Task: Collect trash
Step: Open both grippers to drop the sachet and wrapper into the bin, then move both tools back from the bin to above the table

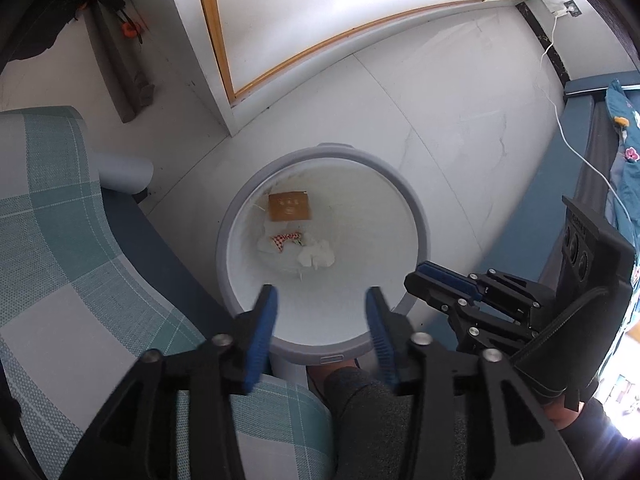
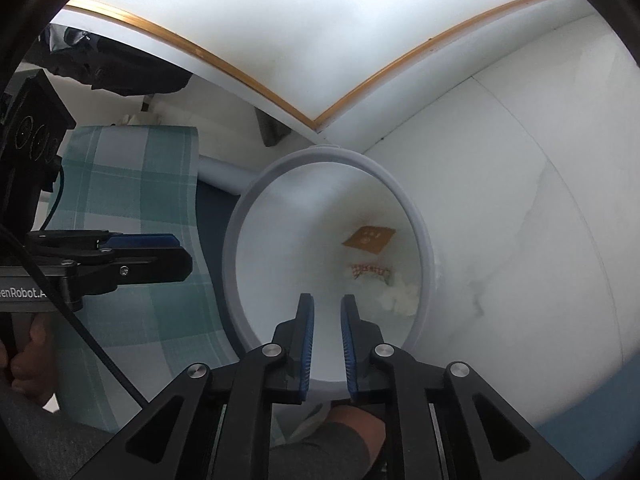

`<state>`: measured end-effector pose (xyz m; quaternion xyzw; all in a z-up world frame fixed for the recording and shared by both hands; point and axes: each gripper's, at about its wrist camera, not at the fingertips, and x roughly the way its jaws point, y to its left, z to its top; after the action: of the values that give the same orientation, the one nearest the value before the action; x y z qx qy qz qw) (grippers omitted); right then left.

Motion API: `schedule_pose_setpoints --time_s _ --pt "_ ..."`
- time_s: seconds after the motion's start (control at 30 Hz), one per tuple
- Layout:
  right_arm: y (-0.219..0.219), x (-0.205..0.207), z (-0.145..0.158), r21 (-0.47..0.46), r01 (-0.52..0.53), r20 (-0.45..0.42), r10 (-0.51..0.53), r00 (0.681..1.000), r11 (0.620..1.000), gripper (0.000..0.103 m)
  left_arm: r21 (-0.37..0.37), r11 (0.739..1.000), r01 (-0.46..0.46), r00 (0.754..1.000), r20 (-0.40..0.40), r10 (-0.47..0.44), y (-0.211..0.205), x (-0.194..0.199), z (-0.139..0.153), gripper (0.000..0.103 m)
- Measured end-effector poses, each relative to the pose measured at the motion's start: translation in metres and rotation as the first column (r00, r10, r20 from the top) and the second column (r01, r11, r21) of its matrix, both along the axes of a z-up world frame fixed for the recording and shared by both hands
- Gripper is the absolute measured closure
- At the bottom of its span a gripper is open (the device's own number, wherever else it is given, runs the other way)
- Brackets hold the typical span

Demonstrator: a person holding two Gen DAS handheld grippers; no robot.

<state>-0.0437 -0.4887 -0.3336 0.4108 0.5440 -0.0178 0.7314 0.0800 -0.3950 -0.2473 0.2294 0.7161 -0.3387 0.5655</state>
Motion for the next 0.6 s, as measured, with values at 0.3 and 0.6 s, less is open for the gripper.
schedule_pose_setpoints --time_s 0.3,0.6 --pt "-0.013 -0.013 0.017 -0.025 0.038 0.02 -0.038 0.999 0.999 0.065 -0.024 1.0 -0.006 0.99 0.144 0.009 0.006 -0.004 0.025 0.046" --pt "-0.025 -0.025 0.058 -0.082 0.08 0.087 -0.072 0.994 0.993 0.056 -0.12 0.989 -0.087 0.95 0.29 0.119 0.032 0.002 0.08 0.031"
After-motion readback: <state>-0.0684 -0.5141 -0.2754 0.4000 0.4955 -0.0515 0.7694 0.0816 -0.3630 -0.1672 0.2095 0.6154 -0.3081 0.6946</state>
